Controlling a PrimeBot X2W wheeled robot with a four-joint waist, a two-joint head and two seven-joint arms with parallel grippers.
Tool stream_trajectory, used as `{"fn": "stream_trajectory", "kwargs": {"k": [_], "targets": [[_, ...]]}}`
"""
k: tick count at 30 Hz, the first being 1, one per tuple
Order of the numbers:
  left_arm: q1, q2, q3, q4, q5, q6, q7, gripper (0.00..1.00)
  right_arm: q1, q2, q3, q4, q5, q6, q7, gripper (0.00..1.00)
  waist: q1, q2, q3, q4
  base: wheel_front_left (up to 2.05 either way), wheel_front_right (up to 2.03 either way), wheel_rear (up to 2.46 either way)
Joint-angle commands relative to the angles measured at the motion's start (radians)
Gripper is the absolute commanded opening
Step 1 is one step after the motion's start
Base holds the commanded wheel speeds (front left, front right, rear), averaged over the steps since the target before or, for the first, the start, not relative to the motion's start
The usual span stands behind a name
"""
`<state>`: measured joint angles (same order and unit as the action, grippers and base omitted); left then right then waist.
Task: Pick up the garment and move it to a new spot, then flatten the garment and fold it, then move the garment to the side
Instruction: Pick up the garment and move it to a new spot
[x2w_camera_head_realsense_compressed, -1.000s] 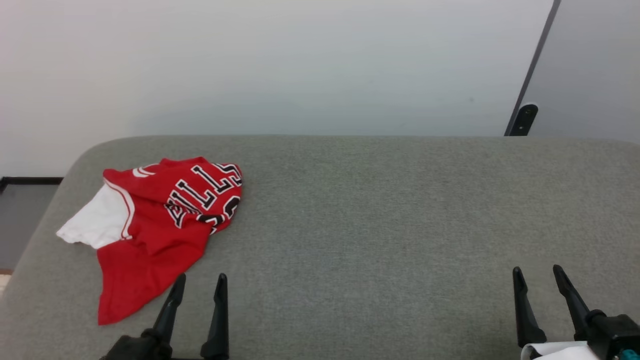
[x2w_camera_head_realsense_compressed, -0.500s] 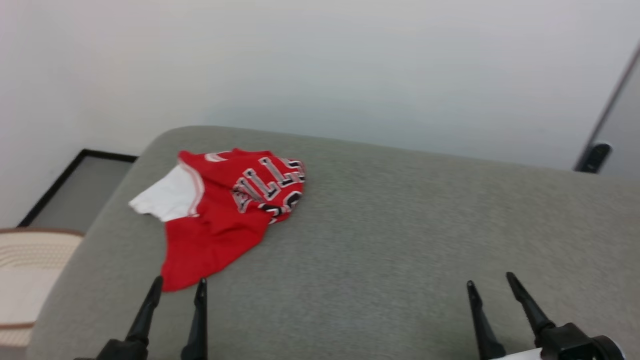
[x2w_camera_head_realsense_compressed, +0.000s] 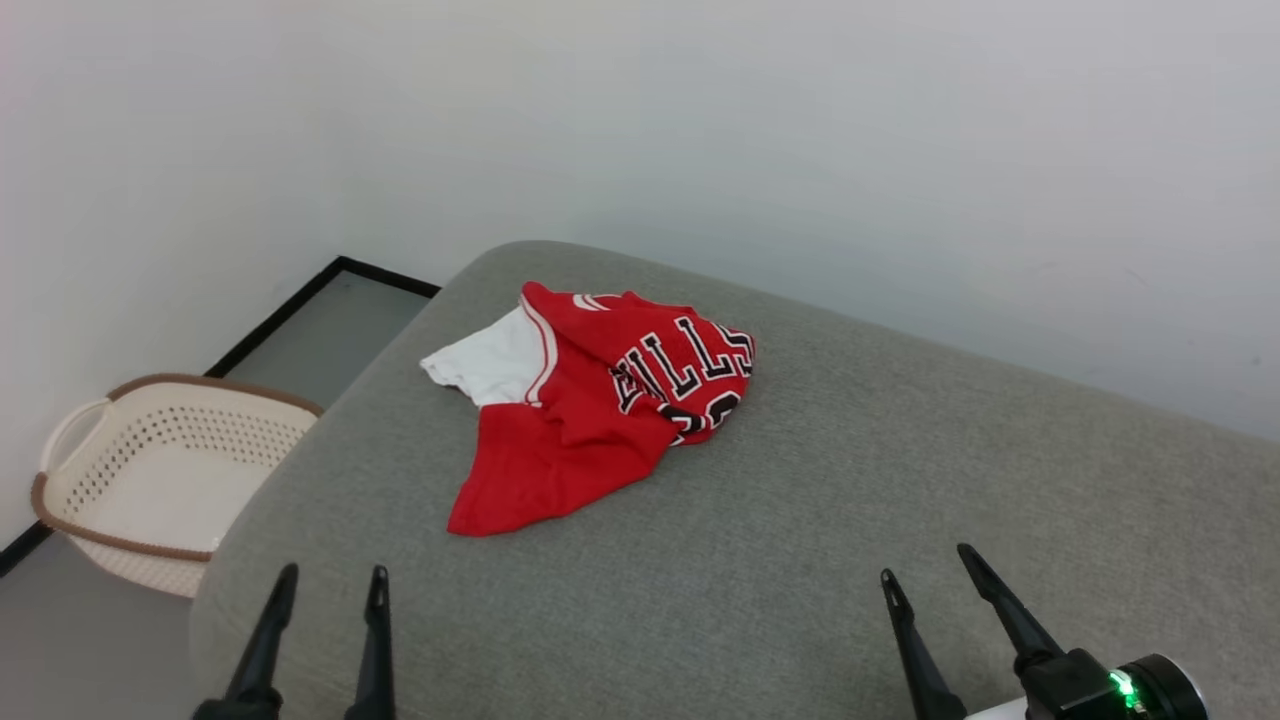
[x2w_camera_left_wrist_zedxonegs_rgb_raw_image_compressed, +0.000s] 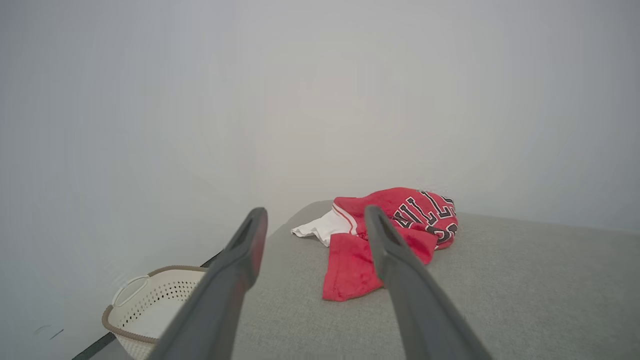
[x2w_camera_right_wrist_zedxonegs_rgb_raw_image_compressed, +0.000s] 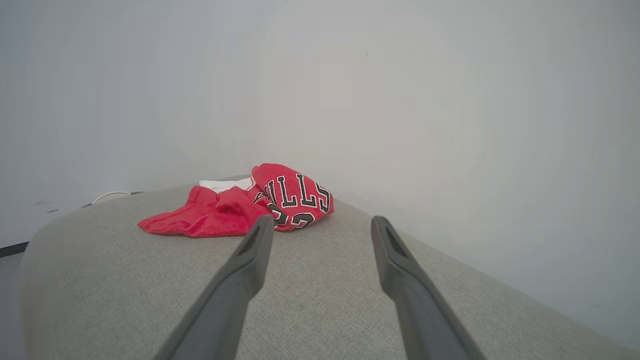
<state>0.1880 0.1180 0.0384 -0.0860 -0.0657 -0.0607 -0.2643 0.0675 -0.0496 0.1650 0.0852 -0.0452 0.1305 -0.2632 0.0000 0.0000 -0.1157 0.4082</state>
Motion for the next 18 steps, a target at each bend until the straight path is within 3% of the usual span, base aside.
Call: {"fn": "stream_trajectory", "kwargs": {"k": [1,8,13,18], "targets": [[-0.021,0.002,-0.005,0.016,-0.014,-0.013,0.000,1.00,0.005,-0.001,-0.013,0.001,-0.010,0.000,-0.002,1.00,0.0000,0.0000,-0.005,0.005,0.00,0.00,0.00],[-0.219,0.089,-0.033,0.127,-0.118,-0.063,0.068,1.00,0.001,-0.001,-0.028,-0.013,-0.048,0.000,-0.002,1.00,0.0000,0.0000,0.072,-0.072,0.00,0.00,0.00],[-0.470,0.188,-0.081,0.189,-0.245,-0.069,0.214,1.00,-0.050,-0.002,-0.048,-0.038,-0.108,0.000,-0.002,1.00,0.0000,0.0000,0.207,-0.133,0.00,0.00,0.00],[-0.728,0.321,-0.197,0.258,-0.412,-0.070,0.381,1.00,-0.108,-0.002,-0.069,-0.064,-0.162,0.000,-0.002,1.00,0.0000,0.0000,0.333,-0.183,0.00,0.00,0.00]]}}
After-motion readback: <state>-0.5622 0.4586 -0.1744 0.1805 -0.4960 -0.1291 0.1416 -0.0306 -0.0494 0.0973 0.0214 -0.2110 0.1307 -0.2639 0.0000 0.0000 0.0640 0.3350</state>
